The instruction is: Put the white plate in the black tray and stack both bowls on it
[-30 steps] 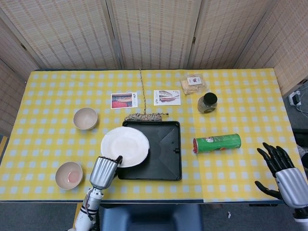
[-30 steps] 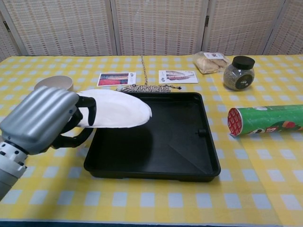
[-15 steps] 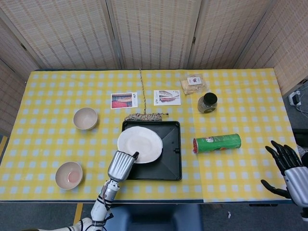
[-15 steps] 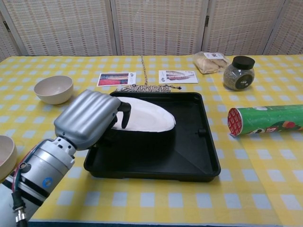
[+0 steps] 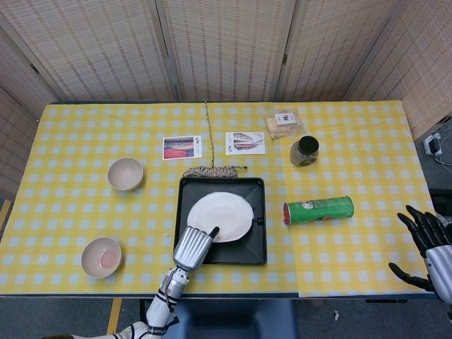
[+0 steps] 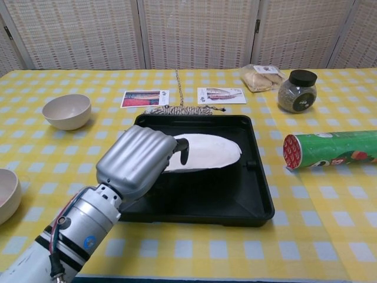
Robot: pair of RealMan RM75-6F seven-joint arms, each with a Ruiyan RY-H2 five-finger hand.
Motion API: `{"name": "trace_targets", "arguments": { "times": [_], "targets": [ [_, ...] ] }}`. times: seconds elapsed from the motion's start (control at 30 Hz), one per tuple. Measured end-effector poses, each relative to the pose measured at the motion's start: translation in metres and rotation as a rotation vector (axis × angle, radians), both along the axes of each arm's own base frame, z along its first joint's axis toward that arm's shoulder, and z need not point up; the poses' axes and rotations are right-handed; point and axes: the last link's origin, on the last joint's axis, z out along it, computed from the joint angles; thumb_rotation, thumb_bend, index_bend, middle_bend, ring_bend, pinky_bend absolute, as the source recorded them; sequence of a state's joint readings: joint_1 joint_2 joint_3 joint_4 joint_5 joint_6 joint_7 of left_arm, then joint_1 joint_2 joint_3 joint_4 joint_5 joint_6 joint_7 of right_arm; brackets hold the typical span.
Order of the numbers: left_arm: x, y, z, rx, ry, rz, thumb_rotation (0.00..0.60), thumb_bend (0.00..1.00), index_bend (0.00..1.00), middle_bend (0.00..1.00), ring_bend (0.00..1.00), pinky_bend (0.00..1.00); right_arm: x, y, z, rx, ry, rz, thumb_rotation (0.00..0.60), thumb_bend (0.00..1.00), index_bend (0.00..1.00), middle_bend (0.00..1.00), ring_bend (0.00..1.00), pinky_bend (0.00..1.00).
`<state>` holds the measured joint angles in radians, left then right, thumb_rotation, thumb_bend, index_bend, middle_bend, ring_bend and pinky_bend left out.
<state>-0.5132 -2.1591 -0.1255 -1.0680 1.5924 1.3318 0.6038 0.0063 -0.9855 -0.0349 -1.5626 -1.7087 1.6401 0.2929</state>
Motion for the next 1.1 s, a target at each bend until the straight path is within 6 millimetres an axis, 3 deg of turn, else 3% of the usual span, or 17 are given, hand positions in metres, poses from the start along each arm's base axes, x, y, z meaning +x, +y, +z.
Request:
{"name": "trace_targets", "arguments": {
  "times": [0.1,0.47,0.8,0.97,1.1],
  "targets": [
    [0.002,-0.002,0.002,0.011,-0.006,0.001,0.600,0.34,0.22,1.00,1.00,1.00,0.000,0.001,0.001,-0.006,-0.004,0.004,0.600,0.24,0.00,0.00,0.00,0.00],
    [-0.008,-0.020,0.033,0.036,-0.002,0.036,0.600,0.26,0.17,1.00,1.00,1.00,0.002,0.010,0.008,-0.049,-0.011,0.035,0.600,0.24,0.00,0.00,0.00,0.00],
    [-0.048,-0.040,0.089,0.081,0.015,0.145,0.600,0.27,0.20,1.00,1.00,1.00,0.005,0.013,0.006,-0.056,0.027,0.047,0.600,0.24,0.00,0.00,0.00,0.00],
    [-0.065,-0.047,0.102,0.101,0.047,0.167,0.600,0.27,0.29,1.00,1.00,1.00,0.005,0.017,0.018,-0.110,-0.023,0.043,0.600,0.24,0.00,0.00,0.00,0.00],
    [-0.082,-0.053,0.108,0.113,0.077,0.179,0.600,0.27,0.31,1.00,1.00,1.00,0.006,0.019,0.015,-0.101,-0.009,0.051,0.600,0.24,0.00,0.00,0.00,0.00]
  ]
}}
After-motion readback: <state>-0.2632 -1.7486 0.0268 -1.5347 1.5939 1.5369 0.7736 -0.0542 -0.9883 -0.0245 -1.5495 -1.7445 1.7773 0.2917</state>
